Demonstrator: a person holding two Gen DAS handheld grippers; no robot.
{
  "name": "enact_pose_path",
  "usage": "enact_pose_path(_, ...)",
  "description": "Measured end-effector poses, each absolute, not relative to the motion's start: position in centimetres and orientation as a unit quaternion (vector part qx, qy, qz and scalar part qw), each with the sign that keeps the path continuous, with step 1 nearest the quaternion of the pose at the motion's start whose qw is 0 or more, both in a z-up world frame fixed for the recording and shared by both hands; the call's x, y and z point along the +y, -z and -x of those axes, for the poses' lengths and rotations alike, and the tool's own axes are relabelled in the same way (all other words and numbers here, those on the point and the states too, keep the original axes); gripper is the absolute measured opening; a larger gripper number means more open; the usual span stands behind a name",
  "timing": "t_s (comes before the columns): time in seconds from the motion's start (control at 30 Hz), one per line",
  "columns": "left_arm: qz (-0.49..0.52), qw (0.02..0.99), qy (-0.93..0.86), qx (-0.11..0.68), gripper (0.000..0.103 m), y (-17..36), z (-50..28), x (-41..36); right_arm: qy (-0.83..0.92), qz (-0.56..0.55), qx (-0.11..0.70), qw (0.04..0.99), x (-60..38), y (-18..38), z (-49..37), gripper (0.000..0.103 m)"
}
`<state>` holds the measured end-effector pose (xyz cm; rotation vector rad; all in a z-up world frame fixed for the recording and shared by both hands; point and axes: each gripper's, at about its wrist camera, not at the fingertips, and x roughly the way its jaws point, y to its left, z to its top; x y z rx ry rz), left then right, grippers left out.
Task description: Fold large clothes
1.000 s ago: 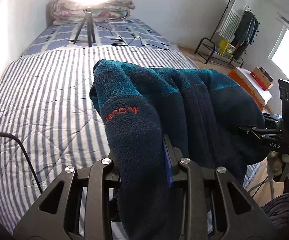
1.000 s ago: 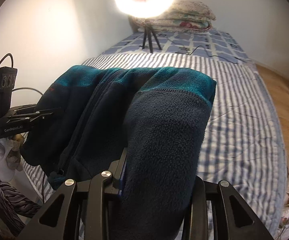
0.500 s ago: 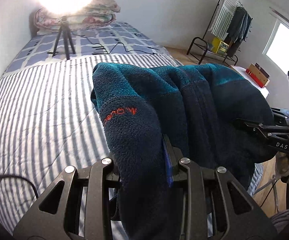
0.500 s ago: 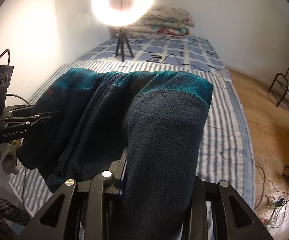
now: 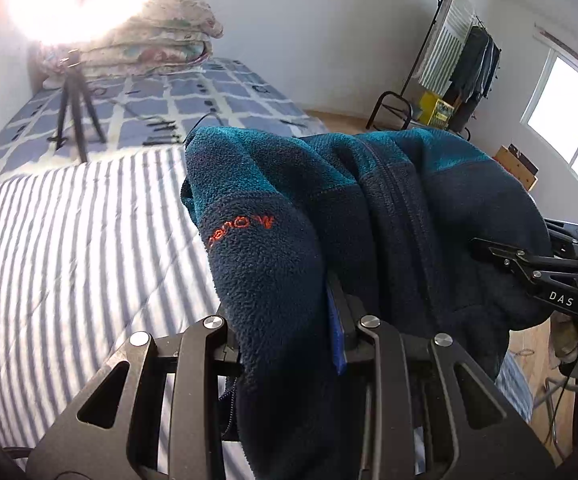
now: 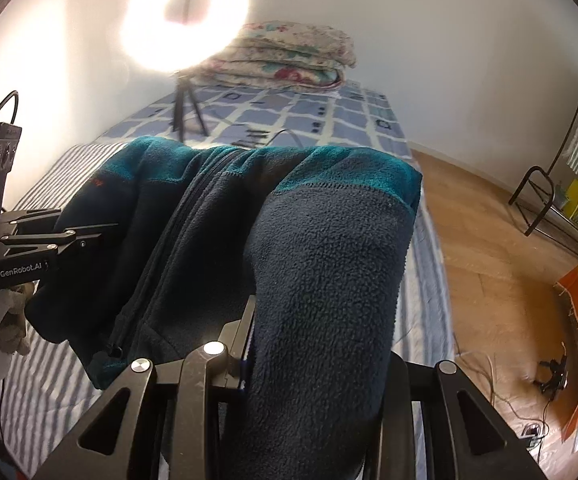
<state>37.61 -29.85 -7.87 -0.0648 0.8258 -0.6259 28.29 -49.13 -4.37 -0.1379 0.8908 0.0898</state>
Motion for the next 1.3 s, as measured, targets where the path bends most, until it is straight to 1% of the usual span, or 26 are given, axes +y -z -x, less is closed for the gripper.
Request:
enact_pose_path(0.33, 0.054, 0.87, 0.301, 0.387, 0.029, 8.9, -47.7, -37.1, -0.022, 0.051, 0.414, 0.908, -55.9, 5.0, -38.5, 0.031)
enact_pose_path(0.63, 0.057, 0.872, 0.301, 0.382, 0.028, 9.7, -55.1, -43.2, -0.001, 0.017, 0.409, 0.912, -62.3, 7.4, -46.5, 0.031)
enact_pose_path(0.8, 0.067, 0.868, 0.298, 0.392, 0.028, 11.7, -58.2, -45.5, 0.009, 0.014, 0.415, 0.91, -64.1, 9.5, -49.7, 0.031)
enact_pose_path(1.0, 0.058, 0.862, 0.277, 0.421, 0.028, 15.0, -59.9, -45.7, 0.008, 0.016, 0.437, 0.899, -64.8, 13.0, -51.7, 0.032)
enact_pose_path(1.07, 0.064, 0.86, 0.263, 0.433, 0.032, 16.1, -60.8, -45.0, 0.028, 0.031, 0.458, 0.888, -65.2, 14.5, -52.2, 0.038)
enact_pose_path(1.1, 0.073, 0.857, 0.261, 0.439, 0.035, 16.5, -61.1, -44.6, 0.043, 0.029, 0.464, 0.885, -65.7, 14.9, -52.4, 0.046)
enact_pose_path(1.13, 0.081, 0.854, 0.258, 0.444, 0.04, 16.8, -61.4, -44.1, 0.058, 0.025, 0.467, 0.882, -66.3, 15.1, -52.5, 0.06)
enact_pose_path(1.17, 0.084, 0.854, 0.255, 0.446, 0.046, 17.0, -61.5, -43.8, 0.075, 0.023, 0.468, 0.88, -66.8, 15.2, -52.5, 0.065)
enact_pose_path(1.2, 0.081, 0.858, 0.245, 0.444, 0.051, 17.0, -61.5, -43.5, 0.087, 0.025, 0.468, 0.879, -67.0, 15.3, -52.6, 0.075)
enact_pose_path(1.23, 0.076, 0.863, 0.236, 0.44, 0.057, 17.0, -61.5, -43.2, 0.1, 0.026, 0.467, 0.878, -67.2, 15.3, -52.5, 0.079)
enact_pose_path(1.3, 0.068, 0.868, 0.233, 0.434, 0.058, 16.8, -61.3, -42.9, 0.105, 0.023, 0.465, 0.879, -67.4, 15.3, -52.3, 0.08)
